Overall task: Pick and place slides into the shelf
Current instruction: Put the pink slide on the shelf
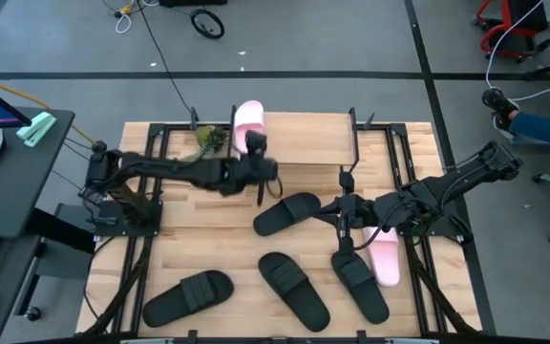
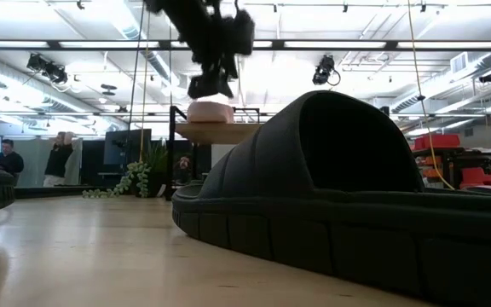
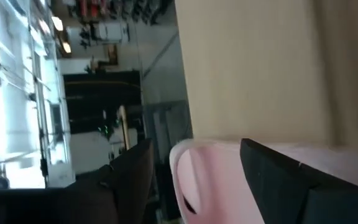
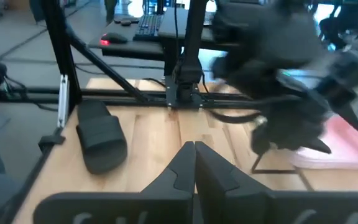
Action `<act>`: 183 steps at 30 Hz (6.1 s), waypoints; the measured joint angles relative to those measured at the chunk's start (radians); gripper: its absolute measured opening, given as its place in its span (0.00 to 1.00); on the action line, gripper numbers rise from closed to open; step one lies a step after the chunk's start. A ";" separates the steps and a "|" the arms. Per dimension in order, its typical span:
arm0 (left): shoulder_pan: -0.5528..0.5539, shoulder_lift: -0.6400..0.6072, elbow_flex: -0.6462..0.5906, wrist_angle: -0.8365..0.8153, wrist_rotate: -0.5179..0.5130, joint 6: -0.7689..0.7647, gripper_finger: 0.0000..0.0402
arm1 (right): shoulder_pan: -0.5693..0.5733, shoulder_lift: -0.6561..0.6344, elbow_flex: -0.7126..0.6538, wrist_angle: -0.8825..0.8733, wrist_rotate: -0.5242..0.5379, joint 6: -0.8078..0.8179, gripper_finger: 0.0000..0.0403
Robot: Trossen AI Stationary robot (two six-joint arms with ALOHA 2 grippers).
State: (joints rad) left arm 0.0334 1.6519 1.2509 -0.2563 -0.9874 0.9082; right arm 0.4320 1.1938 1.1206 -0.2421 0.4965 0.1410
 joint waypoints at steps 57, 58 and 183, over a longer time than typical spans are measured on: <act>-0.183 -0.063 0.001 -0.723 0.381 -1.275 0.40 | 0.090 0.452 0.004 -1.064 -0.472 0.628 0.37; -0.185 -0.063 0.001 -0.724 0.381 -1.296 0.40 | 0.114 0.454 -0.001 -1.095 -0.437 0.680 0.38; -0.153 -0.690 0.001 -1.019 0.085 -1.212 0.17 | -0.691 0.661 0.446 -0.210 0.205 0.014 0.38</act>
State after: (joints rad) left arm -0.1192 0.9619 1.2522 -1.2755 -0.9028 -0.3038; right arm -0.2588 1.8549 1.5665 -0.4522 0.7013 0.1555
